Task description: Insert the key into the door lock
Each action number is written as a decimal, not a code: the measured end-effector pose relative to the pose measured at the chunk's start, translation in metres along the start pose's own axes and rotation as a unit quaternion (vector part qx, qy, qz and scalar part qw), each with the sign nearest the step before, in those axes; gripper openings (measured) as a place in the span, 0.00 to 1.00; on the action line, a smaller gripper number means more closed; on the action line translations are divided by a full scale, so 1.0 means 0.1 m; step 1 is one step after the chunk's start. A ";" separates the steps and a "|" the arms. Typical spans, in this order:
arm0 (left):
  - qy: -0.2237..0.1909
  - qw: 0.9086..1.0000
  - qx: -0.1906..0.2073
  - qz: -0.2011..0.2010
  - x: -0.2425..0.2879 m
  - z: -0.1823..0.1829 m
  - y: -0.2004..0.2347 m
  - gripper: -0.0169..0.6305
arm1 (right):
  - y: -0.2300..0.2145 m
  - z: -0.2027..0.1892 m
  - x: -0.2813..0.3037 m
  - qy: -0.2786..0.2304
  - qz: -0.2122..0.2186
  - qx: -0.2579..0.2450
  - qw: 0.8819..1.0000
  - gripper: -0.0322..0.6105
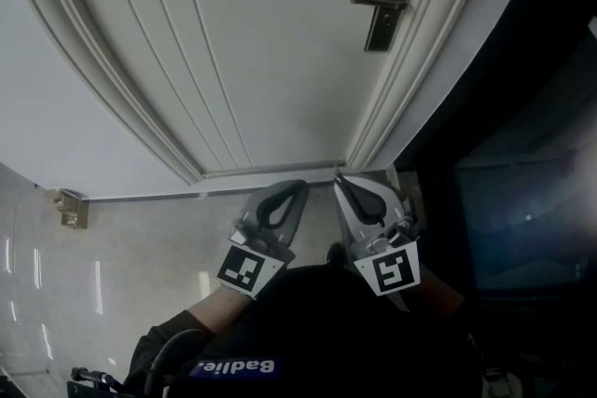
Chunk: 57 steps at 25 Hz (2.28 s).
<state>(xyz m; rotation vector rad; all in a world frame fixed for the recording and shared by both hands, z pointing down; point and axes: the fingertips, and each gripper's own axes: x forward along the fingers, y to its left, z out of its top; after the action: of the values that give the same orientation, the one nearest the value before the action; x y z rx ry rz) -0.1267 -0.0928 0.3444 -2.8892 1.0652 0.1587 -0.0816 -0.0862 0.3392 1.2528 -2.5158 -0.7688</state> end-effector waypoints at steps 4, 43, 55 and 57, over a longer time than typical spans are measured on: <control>0.001 1.000 0.005 0.017 0.41 0.05 0.12 0.05 | -0.41 -0.11 0.13 -0.023 0.003 -0.035 0.999 0.07; 0.018 1.000 0.004 0.018 2.24 -0.03 0.30 0.05 | -1.98 -1.02 0.62 -0.060 0.044 -0.306 0.949 0.07; 0.036 0.999 -0.002 0.037 2.25 -0.18 0.44 0.05 | -2.22 -1.20 0.86 -0.067 0.066 -0.402 0.911 0.07; 0.037 0.999 -0.002 0.040 2.26 -0.19 0.45 0.05 | -2.28 -1.25 0.91 -0.065 0.066 -0.412 0.906 0.07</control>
<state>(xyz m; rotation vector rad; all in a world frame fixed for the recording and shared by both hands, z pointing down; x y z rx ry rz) 0.0160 -0.2742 0.3359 -2.8794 1.1941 0.0578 0.0690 -0.3159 0.3160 0.7297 -1.9289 -1.6730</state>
